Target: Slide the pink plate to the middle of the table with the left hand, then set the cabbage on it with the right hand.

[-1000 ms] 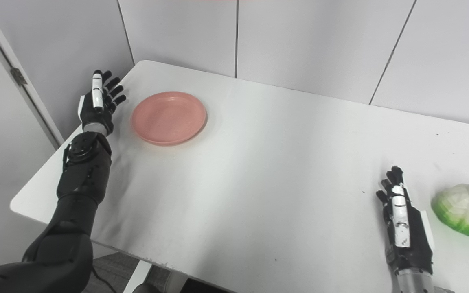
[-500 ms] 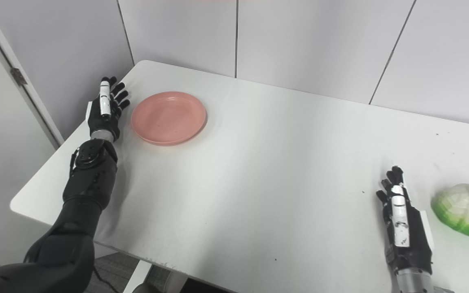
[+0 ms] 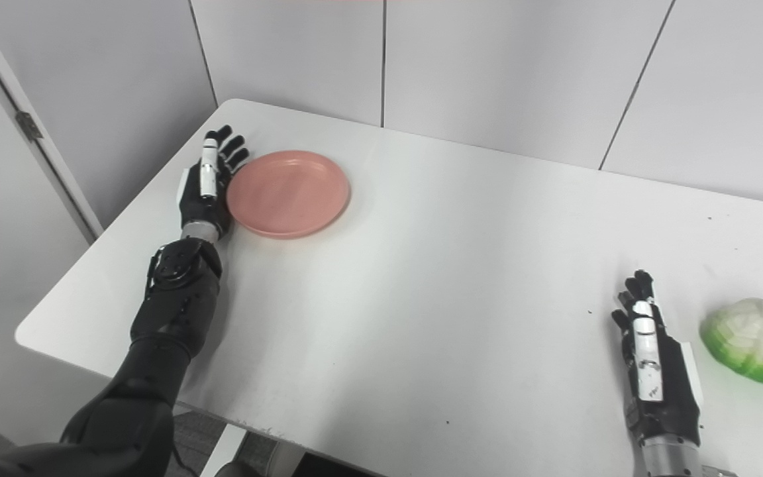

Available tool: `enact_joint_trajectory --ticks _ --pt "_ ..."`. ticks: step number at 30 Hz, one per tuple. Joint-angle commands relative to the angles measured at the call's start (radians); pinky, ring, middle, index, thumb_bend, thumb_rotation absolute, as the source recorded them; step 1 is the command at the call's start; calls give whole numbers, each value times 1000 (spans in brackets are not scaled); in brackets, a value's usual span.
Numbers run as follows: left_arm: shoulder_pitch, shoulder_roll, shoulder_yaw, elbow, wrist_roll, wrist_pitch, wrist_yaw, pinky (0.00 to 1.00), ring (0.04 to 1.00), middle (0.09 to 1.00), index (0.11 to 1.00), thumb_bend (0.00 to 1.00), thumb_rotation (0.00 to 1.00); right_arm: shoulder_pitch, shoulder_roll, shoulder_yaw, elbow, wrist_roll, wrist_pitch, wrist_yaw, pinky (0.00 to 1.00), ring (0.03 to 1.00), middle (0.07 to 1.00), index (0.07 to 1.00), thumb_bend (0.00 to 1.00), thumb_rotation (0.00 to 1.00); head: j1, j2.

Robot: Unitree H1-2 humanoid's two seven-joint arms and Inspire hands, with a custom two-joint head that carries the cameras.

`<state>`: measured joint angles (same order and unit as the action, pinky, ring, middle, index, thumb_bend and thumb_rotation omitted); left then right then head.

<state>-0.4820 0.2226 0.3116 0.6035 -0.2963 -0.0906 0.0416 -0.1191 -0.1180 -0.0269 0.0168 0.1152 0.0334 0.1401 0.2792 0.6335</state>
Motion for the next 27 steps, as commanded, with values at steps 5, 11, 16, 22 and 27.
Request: enact_joint_trajectory --ticks 5,11,16,22,27 --pt "32 -30 -48 -105 7 76 -22 857 855 855 853 434 1000 0 0 8 -14 -9 14 0 986 970 969 973 236 1000 -8 3" --pt "62 -73 -91 -224 8 172 -25 859 852 854 849 426 1000 1 7 7 -15 2 17 2 992 973 969 972 236 1000 -23 10" --pt "75 -92 -133 -272 22 216 -41 848 849 850 848 433 1000 -1 14 8 -6 5 6 0 975 964 962 969 253 1000 -39 15" --pt "97 -119 -209 -330 54 270 -69 859 858 853 846 426 1000 -1 19 13 -11 5 15 1 977 969 968 977 272 1000 -60 21" --pt "127 -145 -299 -366 112 278 -97 853 852 857 847 437 1000 1 30 17 -10 -6 12 -11 966 954 954 960 293 1000 -93 32"
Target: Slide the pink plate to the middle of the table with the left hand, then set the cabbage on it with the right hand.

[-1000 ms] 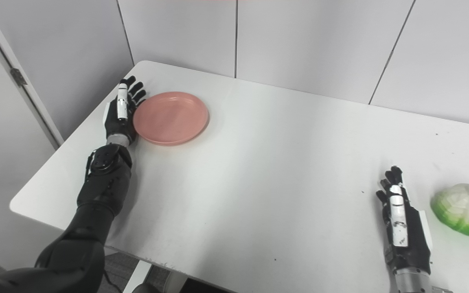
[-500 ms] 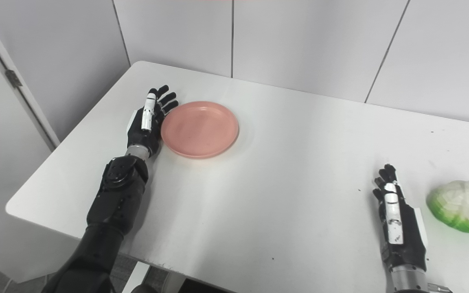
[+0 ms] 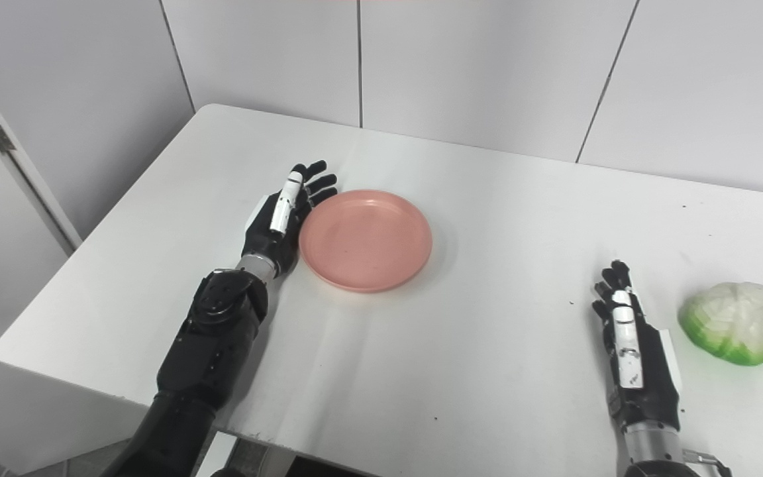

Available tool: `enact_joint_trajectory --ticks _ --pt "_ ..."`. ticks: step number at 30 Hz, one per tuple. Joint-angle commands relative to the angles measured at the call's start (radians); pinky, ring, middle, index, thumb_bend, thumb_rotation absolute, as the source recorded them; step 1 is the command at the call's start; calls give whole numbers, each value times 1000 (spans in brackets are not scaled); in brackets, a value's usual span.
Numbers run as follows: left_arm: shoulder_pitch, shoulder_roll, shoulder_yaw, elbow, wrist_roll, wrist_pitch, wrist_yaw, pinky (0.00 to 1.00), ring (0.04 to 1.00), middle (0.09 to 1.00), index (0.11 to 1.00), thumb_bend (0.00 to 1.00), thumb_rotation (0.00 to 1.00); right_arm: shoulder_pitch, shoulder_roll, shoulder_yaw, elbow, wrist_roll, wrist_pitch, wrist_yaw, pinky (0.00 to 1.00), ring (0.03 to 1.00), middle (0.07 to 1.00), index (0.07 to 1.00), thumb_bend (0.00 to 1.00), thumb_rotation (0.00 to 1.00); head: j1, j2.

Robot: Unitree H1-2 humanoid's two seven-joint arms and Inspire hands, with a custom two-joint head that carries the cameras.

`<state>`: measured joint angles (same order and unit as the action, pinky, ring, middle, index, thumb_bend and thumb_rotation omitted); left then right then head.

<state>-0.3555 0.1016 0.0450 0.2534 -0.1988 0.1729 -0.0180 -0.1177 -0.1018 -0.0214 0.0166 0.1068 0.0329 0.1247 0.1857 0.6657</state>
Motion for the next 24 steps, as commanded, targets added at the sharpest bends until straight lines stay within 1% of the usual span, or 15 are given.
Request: enact_joint_trajectory --ticks 1,5,6,10,12,15,19,24 --pt "7 -31 -46 -24 18 15 -44 854 853 857 848 437 1000 -1 13 15 -9 2 11 7 967 954 954 959 297 1000 -10 2" --pt "27 -52 -78 -59 16 25 -62 847 862 871 864 413 1000 -2 12 24 -3 -9 0 6 949 951 955 962 304 1000 -34 7" --pt "32 -57 -87 -69 17 31 -66 858 874 879 871 410 1000 -2 14 26 -2 -11 0 5 945 950 958 963 302 1000 -40 8" --pt "45 -78 -115 -101 28 47 -63 870 885 884 876 420 1000 -4 22 31 4 -9 -3 3 951 954 967 967 304 1000 -64 13" --pt "50 -95 -126 -113 31 49 -62 865 881 880 873 420 1000 -5 28 33 5 -12 2 -4 945 946 956 956 329 1000 -72 14" --pt "57 -115 -135 -126 38 61 -61 871 883 879 873 430 1000 -5 36 36 1 -18 11 -13 939 941 948 949 330 1000 -81 16" --pt "68 -123 -139 -116 37 48 -67 879 878 875 868 438 1000 -4 39 43 0 -26 7 -15 930 935 943 947 333 1000 -117 23" --pt "75 -127 -133 -93 41 24 -67 877 886 886 879 428 1000 -3 38 50 4 -37 -6 -14 915 928 942 948 329 1000 -142 28"
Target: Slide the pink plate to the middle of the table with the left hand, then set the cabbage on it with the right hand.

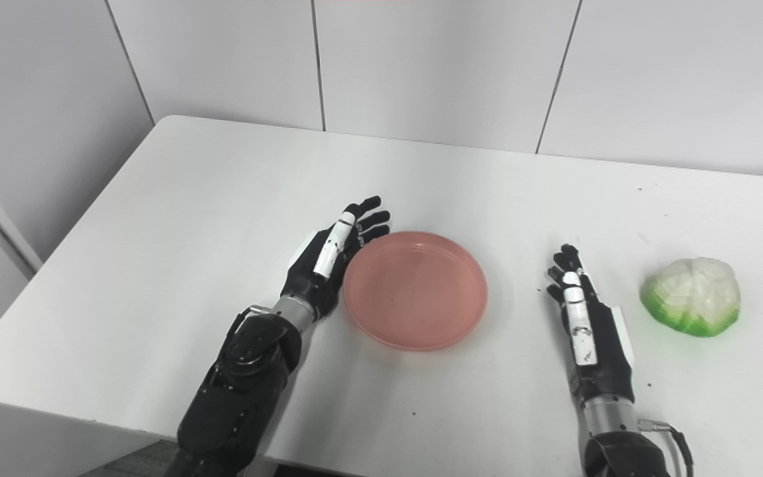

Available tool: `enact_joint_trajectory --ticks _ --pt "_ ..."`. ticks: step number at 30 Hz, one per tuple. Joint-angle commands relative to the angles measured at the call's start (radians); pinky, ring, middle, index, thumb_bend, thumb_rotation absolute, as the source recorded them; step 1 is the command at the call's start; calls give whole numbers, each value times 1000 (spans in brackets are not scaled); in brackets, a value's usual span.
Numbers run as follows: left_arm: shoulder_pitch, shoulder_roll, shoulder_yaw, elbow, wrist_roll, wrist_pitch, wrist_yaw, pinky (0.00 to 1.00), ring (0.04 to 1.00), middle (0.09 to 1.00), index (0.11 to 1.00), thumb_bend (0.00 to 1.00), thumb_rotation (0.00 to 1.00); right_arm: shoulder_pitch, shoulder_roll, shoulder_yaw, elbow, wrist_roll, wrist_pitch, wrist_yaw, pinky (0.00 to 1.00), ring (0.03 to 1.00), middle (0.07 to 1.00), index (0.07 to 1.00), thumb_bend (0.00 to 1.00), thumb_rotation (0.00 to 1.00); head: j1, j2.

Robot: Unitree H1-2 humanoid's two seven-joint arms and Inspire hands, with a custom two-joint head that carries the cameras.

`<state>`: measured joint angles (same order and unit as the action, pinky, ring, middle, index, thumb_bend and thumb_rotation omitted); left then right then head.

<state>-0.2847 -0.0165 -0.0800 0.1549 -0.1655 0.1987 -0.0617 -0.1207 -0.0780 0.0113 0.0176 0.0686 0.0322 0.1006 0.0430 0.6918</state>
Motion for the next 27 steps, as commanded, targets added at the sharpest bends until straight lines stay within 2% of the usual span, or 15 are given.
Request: enact_joint_trajectory --ticks 1,7,10,11,12,16,18,21,24,25,26,27 --pt "6 -9 -7 9 9 -5 -21 881 886 886 880 430 1000 1 16 17 1 2 -3 10 912 927 941 947 324 1000 -6 3" --pt "14 -10 -1 27 6 -23 -21 896 899 896 891 437 1000 9 22 17 -28 2 27 5 916 930 945 950 316 1000 -47 7" --pt "19 -7 1 30 6 -32 -22 895 893 892 890 435 1000 9 19 25 -48 -28 25 -7 912 931 944 949 327 1000 -110 11" --pt "21 -6 1 29 7 -34 -23 892 888 888 886 435 1000 10 19 27 -52 -36 23 -11 905 927 940 946 334 1000 -110 11" --pt "24 -1 3 32 8 -40 -26 891 886 887 885 436 1000 10 20 29 -63 -50 22 -20 902 926 938 944 337 1000 -145 11" --pt "32 16 13 44 0 -58 -48 883 884 885 878 450 1000 0 27 38 -122 -128 9 -64 833 859 875 875 356 987 -211 6" --pt "33 24 20 54 -7 -63 -63 888 887 889 880 432 1000 -15 19 43 -170 -182 25 -80 795 826 843 845 443 920 -240 2" --pt "33 36 32 74 -10 -78 -86 891 887 891 881 425 1000 -46 7 42 -217 -255 36 -100 788 816 833 839 500 899 -299 -9" --pt "33 46 42 90 -9 -97 -105 881 880 889 874 436 1000 -83 -14 35 -265 -337 43 -119 731 779 803 812 620 813 -328 -14" --pt "32 50 46 96 -13 -101 -113 880 880 889 873 437 1000 -100 -22 27 -283 -367 41 -131 724 774 799 809 633 803 -360 -20" --pt "31 52 50 101 -15 -104 -119 884 880 890 876 440 1000 -111 -27 20 -296 -388 38 -140 698 754 781 793 687 713 -360 -20" --pt "30 56 55 110 -19 -109 -127 885 879 889 876 442 1000 -126 -33 9 -312 -387 35 -142 692 749 775 788 722 665 -389 -24"
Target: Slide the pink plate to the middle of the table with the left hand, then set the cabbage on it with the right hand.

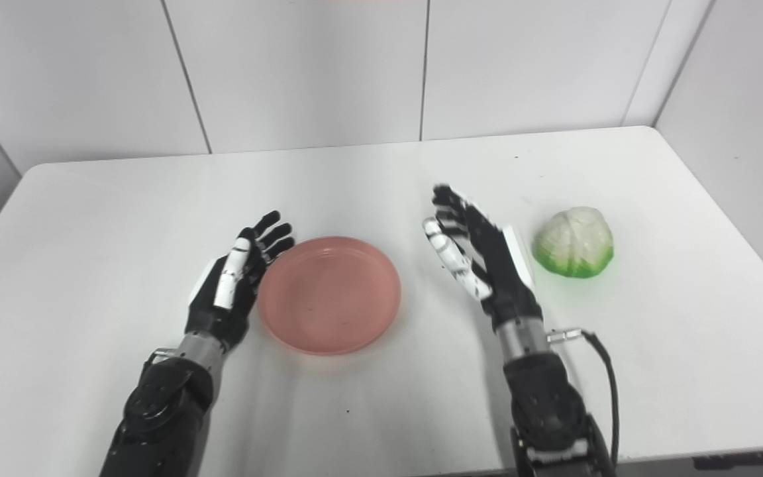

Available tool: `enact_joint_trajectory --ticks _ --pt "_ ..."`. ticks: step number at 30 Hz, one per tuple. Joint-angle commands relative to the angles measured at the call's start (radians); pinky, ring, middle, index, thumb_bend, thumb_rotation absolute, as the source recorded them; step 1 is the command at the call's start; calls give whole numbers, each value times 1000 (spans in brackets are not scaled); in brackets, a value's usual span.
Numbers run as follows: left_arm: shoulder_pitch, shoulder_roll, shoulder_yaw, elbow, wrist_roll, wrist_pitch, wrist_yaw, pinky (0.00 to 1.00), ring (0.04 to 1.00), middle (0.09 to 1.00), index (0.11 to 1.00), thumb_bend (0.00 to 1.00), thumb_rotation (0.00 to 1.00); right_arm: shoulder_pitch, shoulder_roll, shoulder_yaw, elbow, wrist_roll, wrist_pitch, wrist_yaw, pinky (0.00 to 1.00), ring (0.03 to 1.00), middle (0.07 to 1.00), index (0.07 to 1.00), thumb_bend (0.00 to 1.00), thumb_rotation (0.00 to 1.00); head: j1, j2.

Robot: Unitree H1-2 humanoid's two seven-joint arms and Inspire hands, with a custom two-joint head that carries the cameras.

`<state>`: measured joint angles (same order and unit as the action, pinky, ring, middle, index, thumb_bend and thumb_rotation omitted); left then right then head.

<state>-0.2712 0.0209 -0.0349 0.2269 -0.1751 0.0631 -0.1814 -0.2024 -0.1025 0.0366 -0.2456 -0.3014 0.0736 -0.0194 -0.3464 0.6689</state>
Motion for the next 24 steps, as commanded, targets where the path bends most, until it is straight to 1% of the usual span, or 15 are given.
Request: enact_joint_trajectory --ticks 1,2,4,5,6,8,9,10,12,16,17,18,21,24 --pt "15 20 14 44 -12 23 -12 885 877 886 877 444 1000 -54 -11 -24 -59 -15 -8 -23 702 754 777 789 797 584 1 -1" --pt "14 23 17 50 -15 21 -17 885 876 886 878 444 1000 -68 -21 -33 -72 -18 -7 -18 704 755 778 790 806 575 -22 -3" --pt "11 27 23 63 -21 15 -27 884 876 886 880 447 1000 -89 -44 -42 -91 -41 -8 -11 702 752 777 794 852 549 -42 -4" --pt "9 33 26 72 -27 10 -37 883 876 886 881 448 1000 -103 -67 -49 -113 -52 12 4 703 752 778 796 864 544 -58 -2" --pt "7 36 28 78 -30 7 -45 889 879 888 884 452 1000 -111 -81 -54 -128 -59 27 15 734 780 798 819 910 534 -60 -2" --pt "4 42 32 87 -37 2 -56 895 883 892 889 454 1000 -123 -110 -66 -157 -74 60 35 769 815 828 849 966 525 -74 -1" --pt "3 44 35 91 -42 -2 -60 891 882 892 888 451 1000 -126 -126 -71 -169 -84 73 42 799 844 853 875 987 508 -89 -3" --pt "2 46 37 96 -44 -7 -64 886 880 890 887 451 1000 -129 -141 -77 -181 -94 87 49 826 874 881 906 997 501 -89 -3" --pt "2 51 43 103 -48 -12 -72 884 878 889 886 454 1000 -131 -164 -88 -202 -118 117 61 835 886 896 923 1000 499 -119 -7" --pt "-1 60 54 114 -51 -5 -82 874 871 882 880 468 1000 -129 -215 -108 -236 -196 179 79 887 945 959 991 1000 509 -161 -13" --pt "-2 62 55 117 -53 -6 -85 877 873 883 883 468 1000 -128 -221 -110 -238 -209 187 82 885 951 968 997 1000 516 -161 -13" --pt "-5 66 58 126 -61 -9 -93 884 876 885 885 463 1000 -122 -239 -119 -240 -225 207 93 908 973 985 999 1000 534 -174 -15" --pt "-15 71 69 150 -79 -16 -108 888 879 886 882 460 1000 -103 -286 -149 -240 -259 257 119 926 992 998 1000 1000 546 -188 -17" --pt "-22 79 73 167 -86 -21 -119 889 883 889 883 460 1000 -87 -314 -176 -234 -278 281 129 914 990 1000 1000 1000 555 -195 -17"
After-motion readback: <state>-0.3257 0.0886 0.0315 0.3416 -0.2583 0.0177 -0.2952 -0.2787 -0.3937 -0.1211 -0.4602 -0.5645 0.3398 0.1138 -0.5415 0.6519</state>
